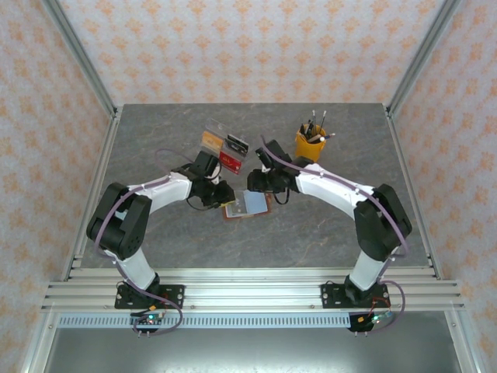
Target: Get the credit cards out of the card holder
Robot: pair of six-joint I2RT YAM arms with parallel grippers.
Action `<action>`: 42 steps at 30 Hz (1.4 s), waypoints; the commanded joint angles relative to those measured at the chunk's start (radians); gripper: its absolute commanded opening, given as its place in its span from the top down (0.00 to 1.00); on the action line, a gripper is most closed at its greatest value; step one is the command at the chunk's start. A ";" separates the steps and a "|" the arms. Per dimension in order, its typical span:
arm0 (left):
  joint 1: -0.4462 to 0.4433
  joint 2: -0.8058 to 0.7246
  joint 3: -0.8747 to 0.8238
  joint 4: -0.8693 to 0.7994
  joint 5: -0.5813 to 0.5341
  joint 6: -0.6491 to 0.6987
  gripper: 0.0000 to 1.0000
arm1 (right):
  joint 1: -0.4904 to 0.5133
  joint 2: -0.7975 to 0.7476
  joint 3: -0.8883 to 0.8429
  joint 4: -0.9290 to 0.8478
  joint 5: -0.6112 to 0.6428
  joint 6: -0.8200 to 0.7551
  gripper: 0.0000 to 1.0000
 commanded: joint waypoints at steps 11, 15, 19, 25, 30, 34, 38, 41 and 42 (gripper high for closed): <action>-0.078 -0.036 0.040 0.143 0.087 -0.077 0.62 | -0.018 -0.095 -0.088 0.056 0.124 0.050 0.54; -0.099 0.009 0.055 0.177 0.079 -0.143 0.60 | -0.023 -0.122 -0.113 0.080 0.163 0.066 0.54; -0.115 0.047 0.083 0.173 0.055 -0.166 0.60 | -0.023 -0.125 -0.110 0.074 0.165 0.058 0.54; -0.112 0.050 0.107 0.130 -0.011 -0.158 0.58 | -0.023 -0.104 -0.103 0.064 0.137 0.053 0.54; -0.086 0.005 0.087 0.069 -0.098 -0.148 0.57 | -0.024 -0.072 -0.081 0.055 0.092 0.033 0.55; -0.053 -0.037 0.031 0.074 -0.135 -0.170 0.57 | -0.023 -0.004 -0.037 0.029 0.016 0.018 0.62; -0.043 -0.050 -0.002 0.092 -0.133 -0.183 0.60 | -0.023 0.070 0.010 0.005 -0.041 0.013 0.70; -0.043 -0.040 -0.012 0.124 -0.102 -0.196 0.64 | -0.018 0.111 0.039 -0.015 -0.041 0.008 0.74; -0.043 -0.032 -0.017 0.140 -0.086 -0.203 0.66 | -0.017 0.124 0.049 -0.024 -0.040 0.006 0.74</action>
